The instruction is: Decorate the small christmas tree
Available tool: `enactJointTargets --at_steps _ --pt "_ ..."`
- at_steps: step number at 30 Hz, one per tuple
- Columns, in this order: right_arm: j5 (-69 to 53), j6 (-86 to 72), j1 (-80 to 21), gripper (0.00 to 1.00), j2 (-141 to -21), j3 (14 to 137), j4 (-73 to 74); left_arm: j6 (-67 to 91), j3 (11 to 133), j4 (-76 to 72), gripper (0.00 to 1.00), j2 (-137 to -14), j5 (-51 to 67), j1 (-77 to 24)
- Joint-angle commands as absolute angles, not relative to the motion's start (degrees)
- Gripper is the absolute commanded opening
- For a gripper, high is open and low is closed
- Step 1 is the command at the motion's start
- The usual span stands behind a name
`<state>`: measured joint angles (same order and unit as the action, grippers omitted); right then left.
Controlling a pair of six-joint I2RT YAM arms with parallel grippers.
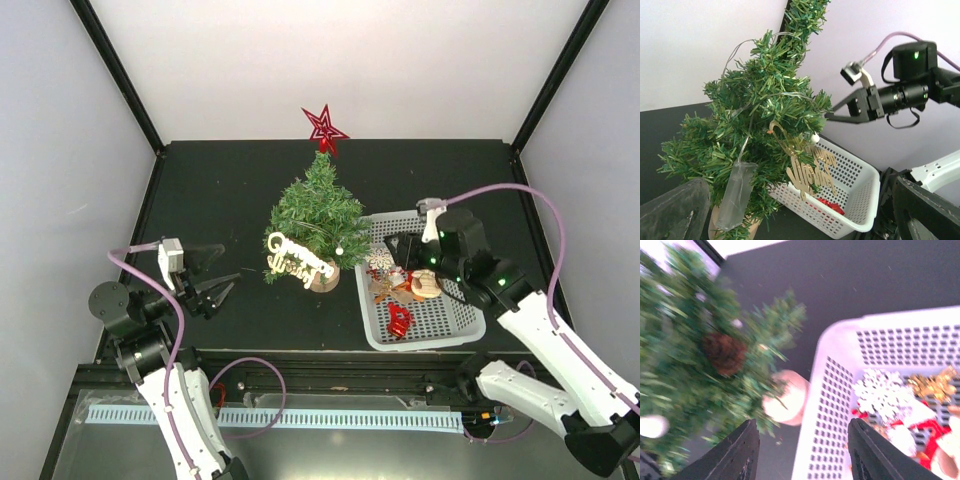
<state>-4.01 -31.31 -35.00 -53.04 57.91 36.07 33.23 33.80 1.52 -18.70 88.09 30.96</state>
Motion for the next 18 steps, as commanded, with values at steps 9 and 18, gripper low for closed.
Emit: enactJointTargets --at_steps 9,18 --pt "-4.9 -34.3 -35.3 0.49 -54.3 38.2 31.5 33.8 34.3 0.4 0.99 -20.7 85.3 34.0" --pt "-6.8 -37.7 -35.2 0.47 -61.3 32.4 23.4 32.6 34.6 1.9 0.99 -21.6 84.3 36.1"
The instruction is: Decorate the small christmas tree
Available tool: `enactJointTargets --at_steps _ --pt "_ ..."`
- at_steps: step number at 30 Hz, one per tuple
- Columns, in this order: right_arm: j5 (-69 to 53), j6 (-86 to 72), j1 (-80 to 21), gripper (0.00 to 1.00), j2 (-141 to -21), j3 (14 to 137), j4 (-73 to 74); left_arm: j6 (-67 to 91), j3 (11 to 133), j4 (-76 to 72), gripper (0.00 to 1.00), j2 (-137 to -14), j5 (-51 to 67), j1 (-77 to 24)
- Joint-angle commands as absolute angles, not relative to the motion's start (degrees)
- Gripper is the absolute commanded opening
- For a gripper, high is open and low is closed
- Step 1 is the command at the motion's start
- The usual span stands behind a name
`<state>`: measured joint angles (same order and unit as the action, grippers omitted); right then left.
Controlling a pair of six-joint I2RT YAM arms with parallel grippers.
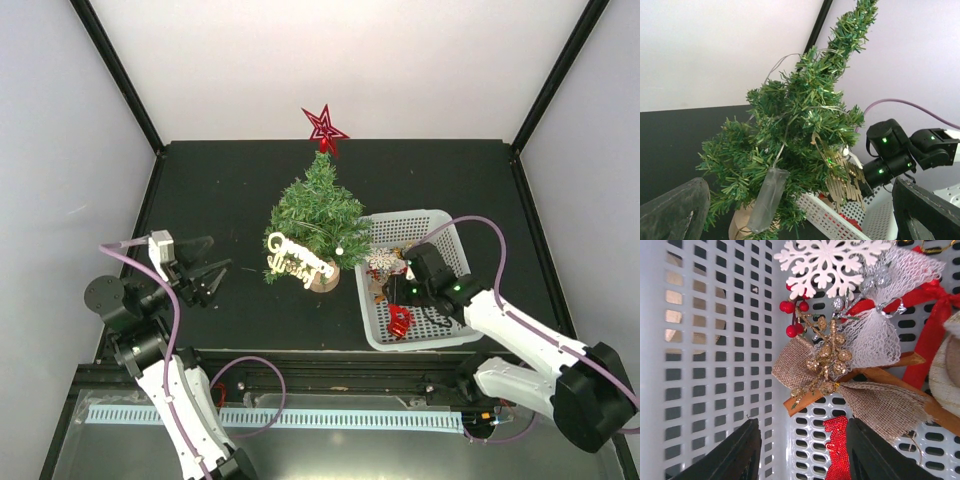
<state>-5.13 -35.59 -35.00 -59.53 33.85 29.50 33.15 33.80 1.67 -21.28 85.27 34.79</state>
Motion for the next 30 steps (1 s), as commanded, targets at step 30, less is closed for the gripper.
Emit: enactJointTargets --at_steps 30 --pt "-8.2 -37.0 -30.2 0.26 -73.0 30.7 14.8 34.3 34.0 0.5 0.99 -21.0 84.7 38.3"
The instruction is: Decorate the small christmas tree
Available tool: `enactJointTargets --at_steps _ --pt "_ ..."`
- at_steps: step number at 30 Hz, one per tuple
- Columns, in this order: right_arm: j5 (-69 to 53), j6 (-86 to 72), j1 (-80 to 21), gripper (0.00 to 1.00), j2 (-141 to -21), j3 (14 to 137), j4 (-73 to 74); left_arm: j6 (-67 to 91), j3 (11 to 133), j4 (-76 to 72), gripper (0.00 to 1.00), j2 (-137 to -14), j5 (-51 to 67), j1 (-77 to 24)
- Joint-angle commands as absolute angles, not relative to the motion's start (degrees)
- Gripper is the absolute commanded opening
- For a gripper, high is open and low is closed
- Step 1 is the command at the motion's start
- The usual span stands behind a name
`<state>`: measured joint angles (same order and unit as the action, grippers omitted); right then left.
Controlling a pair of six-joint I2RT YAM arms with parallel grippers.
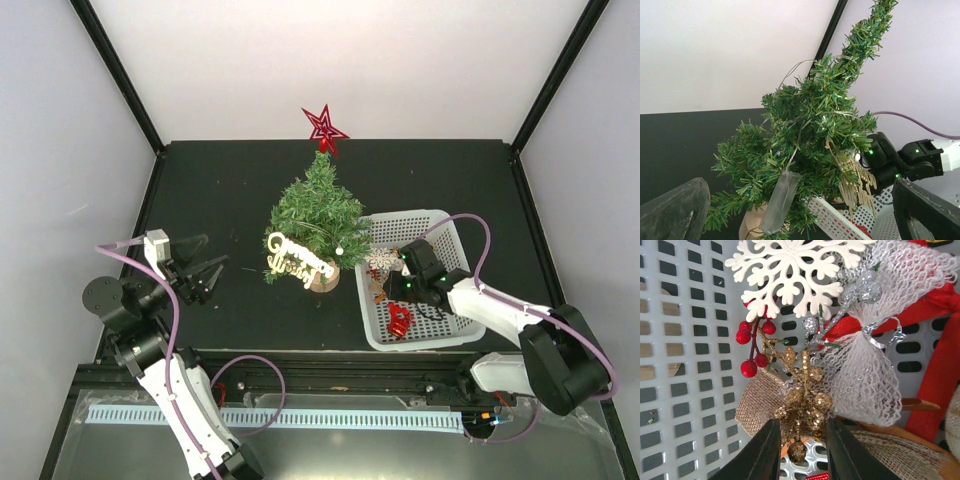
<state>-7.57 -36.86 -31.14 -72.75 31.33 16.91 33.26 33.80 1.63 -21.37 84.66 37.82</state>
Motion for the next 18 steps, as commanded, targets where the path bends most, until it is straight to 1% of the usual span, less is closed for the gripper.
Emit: enactJointTargets --at_steps 1,8,13,18 --pt "-8.4 -37.0 -30.0 0.25 -73.0 30.6 14.6 34.4 34.0 0.4 0.99 -21.1 84.7 38.2" --pt "-9.1 -37.1 -29.1 0.18 -71.8 30.4 15.0 34.6 34.1 0.2 0.99 -21.4 84.9 38.2" --pt "-8.3 -36.7 -29.0 0.16 -70.3 31.1 16.8 34.7 34.1 0.2 0.99 -21.6 84.9 38.3" --pt "-6.3 -36.0 -29.0 0.15 -66.5 32.1 20.5 34.8 34.2 0.2 0.99 -21.5 85.1 38.2"
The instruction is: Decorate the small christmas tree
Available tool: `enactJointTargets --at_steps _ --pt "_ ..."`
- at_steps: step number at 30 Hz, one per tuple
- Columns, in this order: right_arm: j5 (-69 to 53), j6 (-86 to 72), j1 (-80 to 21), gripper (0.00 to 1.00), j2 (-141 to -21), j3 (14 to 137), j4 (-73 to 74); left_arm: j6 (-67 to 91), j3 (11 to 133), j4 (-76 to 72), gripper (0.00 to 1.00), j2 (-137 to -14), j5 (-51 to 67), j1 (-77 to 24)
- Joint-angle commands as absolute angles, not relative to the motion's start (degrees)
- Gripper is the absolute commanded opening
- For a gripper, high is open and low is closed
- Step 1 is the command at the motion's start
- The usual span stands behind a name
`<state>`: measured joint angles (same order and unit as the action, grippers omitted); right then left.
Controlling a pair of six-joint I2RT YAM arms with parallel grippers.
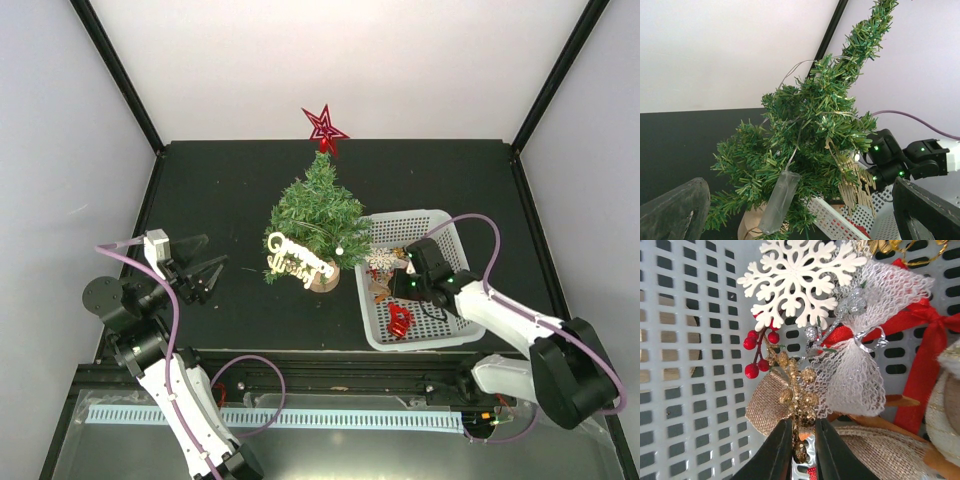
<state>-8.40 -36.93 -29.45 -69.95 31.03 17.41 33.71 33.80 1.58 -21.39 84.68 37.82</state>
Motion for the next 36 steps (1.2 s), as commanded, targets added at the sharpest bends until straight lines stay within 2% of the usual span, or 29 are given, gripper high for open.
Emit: enactJointTargets --at_steps 1,12,22,36 --pt "-5.8 -35.8 -29.0 0.15 -65.5 32.5 21.4 34.8 34.2 0.2 0.99 -21.5 85.0 38.2" --pt "-1.9 -34.7 -29.0 0.12 -58.4 33.2 26.9 34.8 34.0 0.1 0.99 -20.6 85.1 37.8" --pt "-5.6 -35.8 -28.9 0.26 -64.4 32.3 23.3 34.9 34.0 0.1 0.99 -19.9 85.4 37.6" --pt "-7.0 -35.9 -29.0 0.27 -67.9 31.7 20.5 35.1 34.0 -0.2 0.99 -19.6 85.4 37.6"
